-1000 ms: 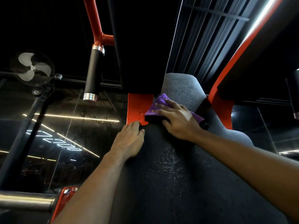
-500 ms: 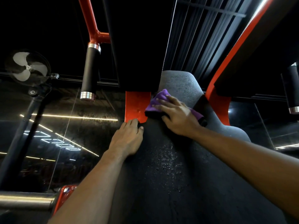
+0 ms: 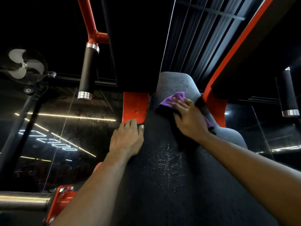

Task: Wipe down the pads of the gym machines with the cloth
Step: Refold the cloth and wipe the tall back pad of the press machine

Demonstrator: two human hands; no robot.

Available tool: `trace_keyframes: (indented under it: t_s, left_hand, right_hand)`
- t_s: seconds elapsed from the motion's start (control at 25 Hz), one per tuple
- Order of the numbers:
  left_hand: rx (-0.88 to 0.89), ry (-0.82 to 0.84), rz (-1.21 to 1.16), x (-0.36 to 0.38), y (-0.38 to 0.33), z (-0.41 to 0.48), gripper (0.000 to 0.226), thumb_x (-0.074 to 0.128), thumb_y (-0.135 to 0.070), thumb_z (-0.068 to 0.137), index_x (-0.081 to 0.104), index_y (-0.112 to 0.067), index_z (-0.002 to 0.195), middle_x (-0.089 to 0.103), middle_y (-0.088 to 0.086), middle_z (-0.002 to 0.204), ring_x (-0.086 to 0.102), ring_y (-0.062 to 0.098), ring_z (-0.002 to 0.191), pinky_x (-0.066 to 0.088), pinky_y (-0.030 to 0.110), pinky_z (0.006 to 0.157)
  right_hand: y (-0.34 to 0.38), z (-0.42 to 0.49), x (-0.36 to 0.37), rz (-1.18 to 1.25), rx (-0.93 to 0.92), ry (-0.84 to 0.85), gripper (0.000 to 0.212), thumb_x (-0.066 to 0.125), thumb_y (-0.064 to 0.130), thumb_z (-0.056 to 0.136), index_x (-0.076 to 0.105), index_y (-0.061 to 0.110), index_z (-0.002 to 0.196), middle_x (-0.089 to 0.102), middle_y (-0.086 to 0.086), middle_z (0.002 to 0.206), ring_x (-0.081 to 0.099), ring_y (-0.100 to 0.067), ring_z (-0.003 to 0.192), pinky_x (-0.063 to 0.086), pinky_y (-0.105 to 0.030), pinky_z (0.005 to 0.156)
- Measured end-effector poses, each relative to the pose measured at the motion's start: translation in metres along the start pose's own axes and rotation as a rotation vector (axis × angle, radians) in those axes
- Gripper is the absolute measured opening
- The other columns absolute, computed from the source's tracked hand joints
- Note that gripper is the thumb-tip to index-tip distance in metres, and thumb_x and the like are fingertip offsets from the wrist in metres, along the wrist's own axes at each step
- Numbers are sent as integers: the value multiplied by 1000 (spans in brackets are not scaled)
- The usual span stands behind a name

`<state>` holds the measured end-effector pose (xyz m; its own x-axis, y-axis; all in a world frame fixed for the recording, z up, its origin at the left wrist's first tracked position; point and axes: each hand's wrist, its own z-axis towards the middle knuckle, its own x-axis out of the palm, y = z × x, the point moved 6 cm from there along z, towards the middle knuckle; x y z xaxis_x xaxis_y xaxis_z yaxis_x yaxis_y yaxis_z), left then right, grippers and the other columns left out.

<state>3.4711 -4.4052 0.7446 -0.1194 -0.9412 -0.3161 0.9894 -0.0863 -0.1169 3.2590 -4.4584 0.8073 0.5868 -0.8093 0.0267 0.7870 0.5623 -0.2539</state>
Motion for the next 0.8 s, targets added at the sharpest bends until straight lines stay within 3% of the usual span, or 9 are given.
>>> trace_keyframes:
  t_s: [0.08, 0.24, 0.36, 0.44, 0.56, 0.72, 0.8]
  left_hand:
    - [4, -6, 15, 1, 0, 0, 42, 25, -46, 106, 47, -16, 126, 56, 5, 124, 51, 23, 114, 41, 41, 93]
    - [2, -4, 38, 1, 0, -1, 44, 23, -47, 106, 46, -16, 128, 56, 6, 125, 52, 23, 115, 41, 42, 95]
    - [-10, -21, 60, 2, -2, -2, 47, 22, -49, 106, 46, -17, 130, 56, 5, 125, 52, 22, 115, 42, 41, 96]
    - [-18, -41, 72, 2, -3, -1, 48, 22, -50, 105, 46, -17, 131, 56, 5, 125, 52, 21, 115, 42, 40, 97]
    - [-18, -38, 75, 3, -2, -2, 48, 21, -50, 105, 45, -17, 131, 56, 5, 125, 52, 22, 115, 42, 40, 96]
    - [-35, -62, 105, 4, -4, 0, 51, 20, -52, 105, 45, -17, 133, 56, 6, 128, 52, 23, 118, 41, 42, 98]
    - [-41, -60, 128, 7, -6, 0, 54, 18, -53, 104, 43, -17, 136, 54, 6, 131, 50, 24, 122, 40, 43, 100]
  right_hand:
    - [-11, 1, -7, -15, 183, -64, 54, 56, 22, 91, 54, 24, 145, 49, -1, 153, 37, -32, 142, 41, -51, 111]
    - [-17, -8, 3, -98, 4, 39, 57, 50, 31, 93, 46, 29, 150, 45, 2, 157, 36, -30, 145, 37, -46, 113]
    - [-62, 12, -16, -34, 303, -36, 54, 48, 31, 94, 45, 37, 148, 46, 7, 154, 43, -30, 139, 44, -48, 108]
    - [-63, 7, -15, -13, 411, -57, 53, 48, 33, 97, 42, 37, 150, 42, 5, 156, 37, -33, 144, 39, -51, 111]
    - [-48, -29, -8, -96, 372, -39, 56, 48, 37, 100, 34, 37, 154, 31, 8, 163, 22, -28, 153, 28, -55, 118]
    - [-64, 8, -3, -82, 370, 8, 54, 46, 29, 99, 38, 33, 152, 34, 4, 162, 24, -34, 151, 36, -54, 115]
    - [-70, 44, -1, -16, 375, 30, 53, 44, 27, 100, 40, 31, 152, 34, 3, 162, 22, -35, 152, 32, -53, 118]
